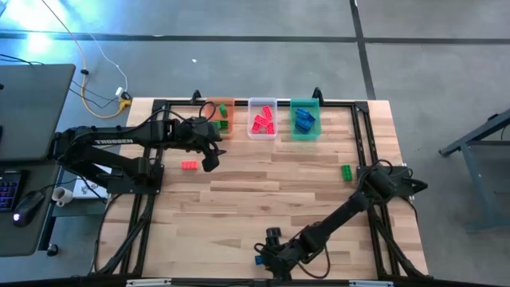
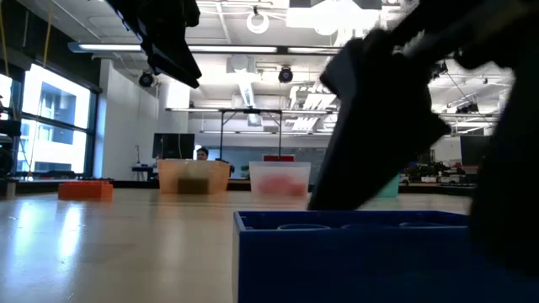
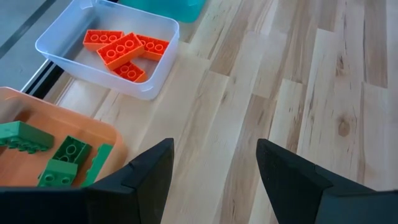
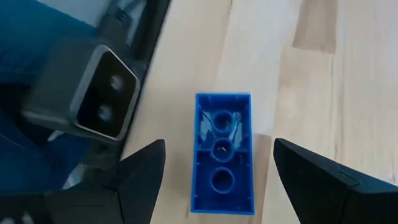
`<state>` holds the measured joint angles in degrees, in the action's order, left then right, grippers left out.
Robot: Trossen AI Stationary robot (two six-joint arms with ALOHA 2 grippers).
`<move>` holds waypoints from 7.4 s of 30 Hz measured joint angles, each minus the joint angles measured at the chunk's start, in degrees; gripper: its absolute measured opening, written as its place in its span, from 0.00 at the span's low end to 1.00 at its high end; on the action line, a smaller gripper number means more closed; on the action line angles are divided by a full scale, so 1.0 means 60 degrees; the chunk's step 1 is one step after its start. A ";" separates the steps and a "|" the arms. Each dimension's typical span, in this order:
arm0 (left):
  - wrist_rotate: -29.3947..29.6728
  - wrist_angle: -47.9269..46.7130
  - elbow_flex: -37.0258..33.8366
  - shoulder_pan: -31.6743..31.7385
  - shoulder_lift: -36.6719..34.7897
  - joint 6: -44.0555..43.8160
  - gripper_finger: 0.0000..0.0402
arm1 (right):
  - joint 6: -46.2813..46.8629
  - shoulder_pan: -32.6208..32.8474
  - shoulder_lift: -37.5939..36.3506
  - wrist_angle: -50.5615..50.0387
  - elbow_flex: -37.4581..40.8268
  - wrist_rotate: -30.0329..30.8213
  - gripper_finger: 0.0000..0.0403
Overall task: Sort & place blocks by color
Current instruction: Put the blue game piece into the green bin, then put the orange game piece into the transparent bin
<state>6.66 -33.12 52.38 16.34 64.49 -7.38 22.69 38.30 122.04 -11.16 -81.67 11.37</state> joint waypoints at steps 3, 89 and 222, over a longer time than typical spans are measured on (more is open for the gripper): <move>0.0000 0.0004 0.0000 0.0000 0.0004 0.0002 0.54 | 0.0001 -0.0022 0.0187 -0.0100 0.0000 0.0004 0.71; 0.1102 -0.3974 -0.0004 0.0000 0.0004 0.0740 0.54 | -0.2102 -1.2953 -0.3015 -0.6968 0.0004 0.0111 0.27; -0.1331 0.6996 0.0415 0.2092 0.3341 0.3508 0.27 | -0.1134 -0.8417 -0.5798 -0.5839 -0.0004 0.0997 0.60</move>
<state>-1.33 8.85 54.87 28.89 84.54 13.67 15.89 -12.20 87.25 -46.19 -81.69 17.35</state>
